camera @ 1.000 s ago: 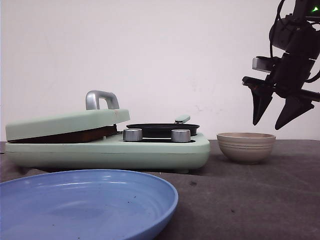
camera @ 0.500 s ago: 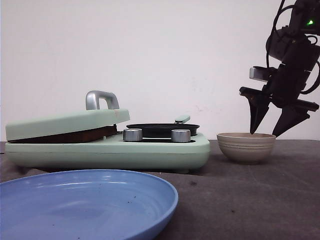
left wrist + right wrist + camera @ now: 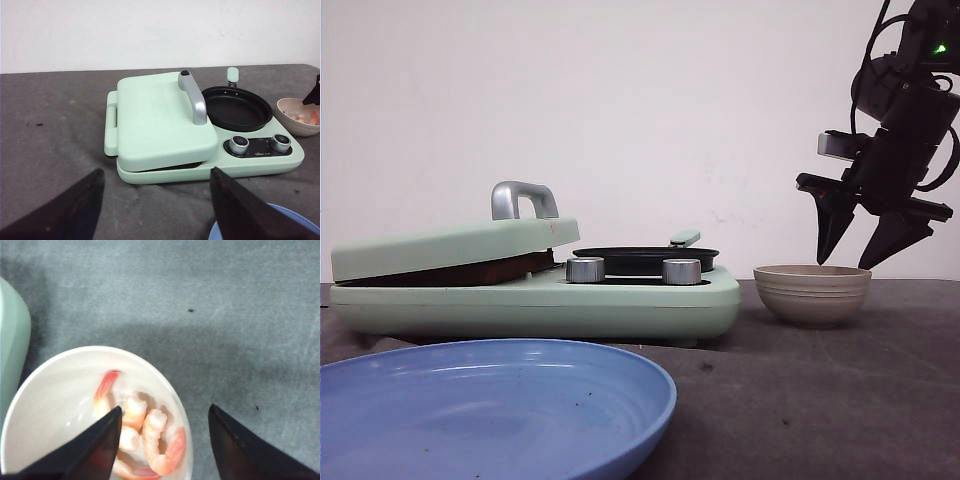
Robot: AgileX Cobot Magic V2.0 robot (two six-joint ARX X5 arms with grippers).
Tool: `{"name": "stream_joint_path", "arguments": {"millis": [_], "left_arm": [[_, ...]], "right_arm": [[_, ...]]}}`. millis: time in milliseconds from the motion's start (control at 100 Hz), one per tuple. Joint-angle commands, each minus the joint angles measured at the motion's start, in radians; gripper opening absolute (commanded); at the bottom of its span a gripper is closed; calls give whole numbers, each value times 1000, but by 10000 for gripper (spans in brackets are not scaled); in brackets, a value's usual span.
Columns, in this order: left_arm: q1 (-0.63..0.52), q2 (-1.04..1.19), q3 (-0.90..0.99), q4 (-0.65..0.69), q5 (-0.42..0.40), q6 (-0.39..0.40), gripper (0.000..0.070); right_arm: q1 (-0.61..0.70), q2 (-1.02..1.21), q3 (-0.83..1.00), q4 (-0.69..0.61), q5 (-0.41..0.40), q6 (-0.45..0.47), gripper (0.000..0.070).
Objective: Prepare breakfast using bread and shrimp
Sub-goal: 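Grasp the rim of the cream shrimp bowl with the right gripper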
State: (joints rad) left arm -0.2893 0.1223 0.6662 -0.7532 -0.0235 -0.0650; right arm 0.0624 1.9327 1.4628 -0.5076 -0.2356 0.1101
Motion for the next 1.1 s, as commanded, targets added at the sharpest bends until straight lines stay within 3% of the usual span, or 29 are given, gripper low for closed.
{"name": "stream_joint_path", "arguments": {"millis": [0, 260, 570, 690, 1090], "left_arm": [[-3, -2, 5, 13, -5, 11, 348], [-3, -2, 5, 12, -5, 11, 348], [-3, -2, 5, 13, -7, 11, 348], [-3, -2, 5, 12, -7, 11, 348], [-3, -2, 5, 12, -7, 3, 348]], "right_arm": [[1, 34, 24, 6, -1, 10, 329], [6, 70, 24, 10, 4, 11, 323], [14, 70, 24, 50, 8, 14, 140], [15, 70, 24, 59, 25, 17, 0], [14, 70, 24, 56, 28, 36, 0]]}}
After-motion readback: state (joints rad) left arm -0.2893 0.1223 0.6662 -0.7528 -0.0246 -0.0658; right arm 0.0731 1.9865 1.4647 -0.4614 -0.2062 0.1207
